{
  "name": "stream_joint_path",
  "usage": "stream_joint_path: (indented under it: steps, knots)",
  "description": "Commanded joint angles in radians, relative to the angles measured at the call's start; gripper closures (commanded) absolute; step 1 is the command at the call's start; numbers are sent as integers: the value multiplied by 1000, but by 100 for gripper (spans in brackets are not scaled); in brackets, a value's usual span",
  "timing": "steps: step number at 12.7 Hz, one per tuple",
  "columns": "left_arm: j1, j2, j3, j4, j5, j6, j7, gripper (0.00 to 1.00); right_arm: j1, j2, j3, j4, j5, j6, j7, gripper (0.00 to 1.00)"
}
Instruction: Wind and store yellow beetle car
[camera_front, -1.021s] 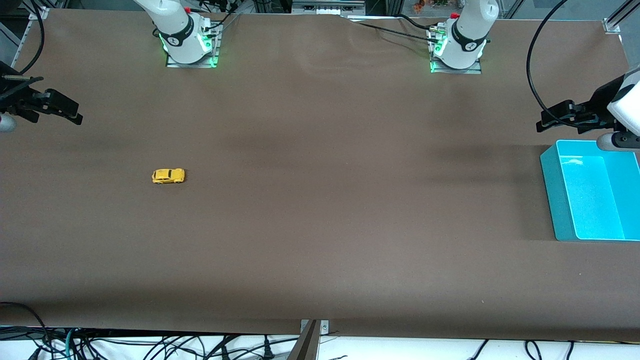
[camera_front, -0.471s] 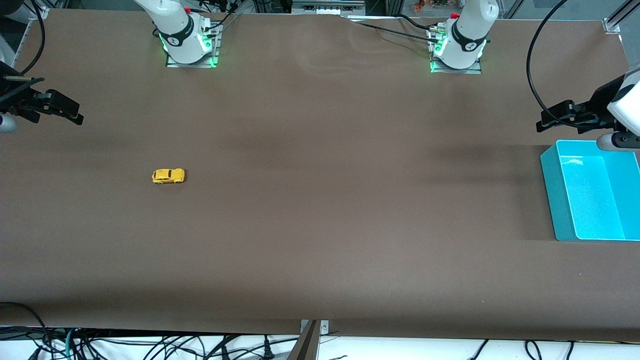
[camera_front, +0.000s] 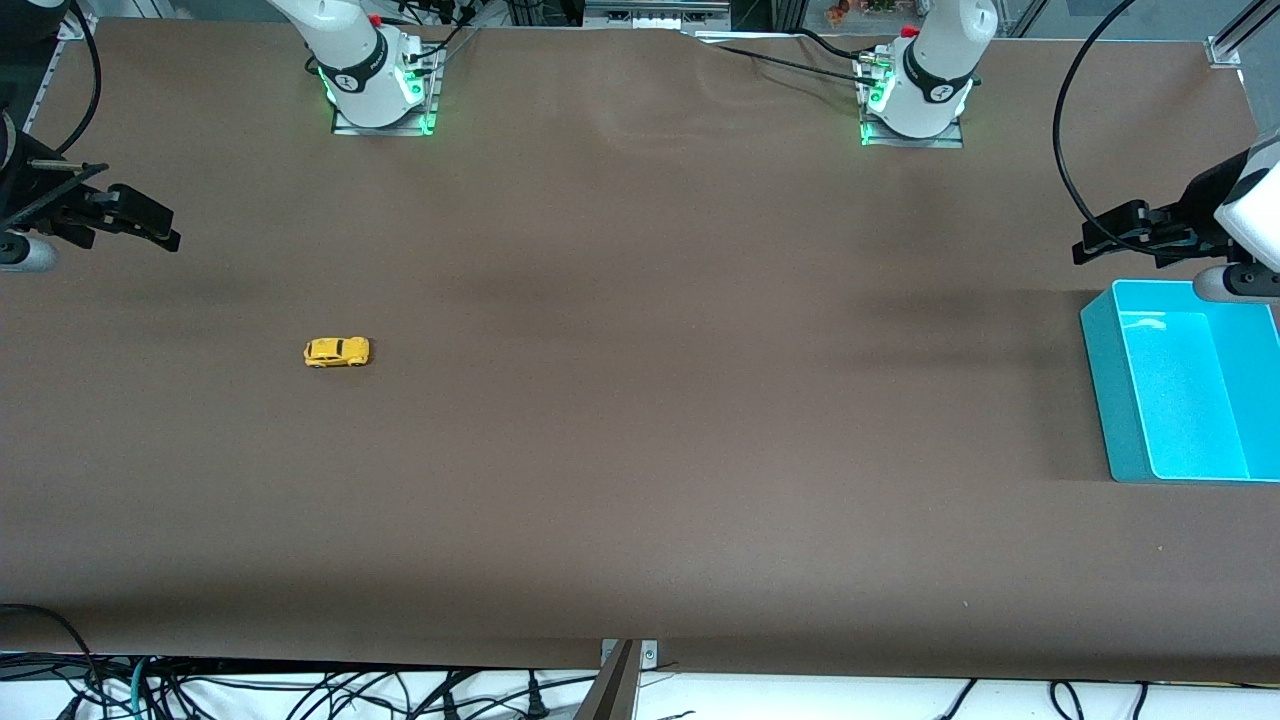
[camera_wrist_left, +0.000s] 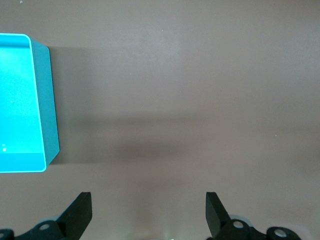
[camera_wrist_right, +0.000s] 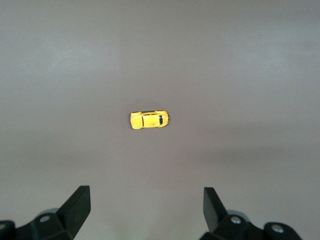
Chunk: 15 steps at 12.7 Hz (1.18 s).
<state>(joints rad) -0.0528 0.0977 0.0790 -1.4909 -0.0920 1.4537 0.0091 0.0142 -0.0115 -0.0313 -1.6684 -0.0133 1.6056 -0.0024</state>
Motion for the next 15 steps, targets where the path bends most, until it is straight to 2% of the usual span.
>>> stream_joint_path:
  steps: [1, 13, 15]
  knots:
    - [2, -3, -4, 3, 20, 7, 22, 0, -16, -13, 28, -11, 3, -6, -14, 0]
    - [4, -3, -4, 3, 18, 5, 22, 0, -16, -10, 36, -31, 6, -4, -14, 0]
    - [4, -3, -4, 1, 18, 7, 22, 0, -16, -10, 36, -40, 6, -4, -69, 0]
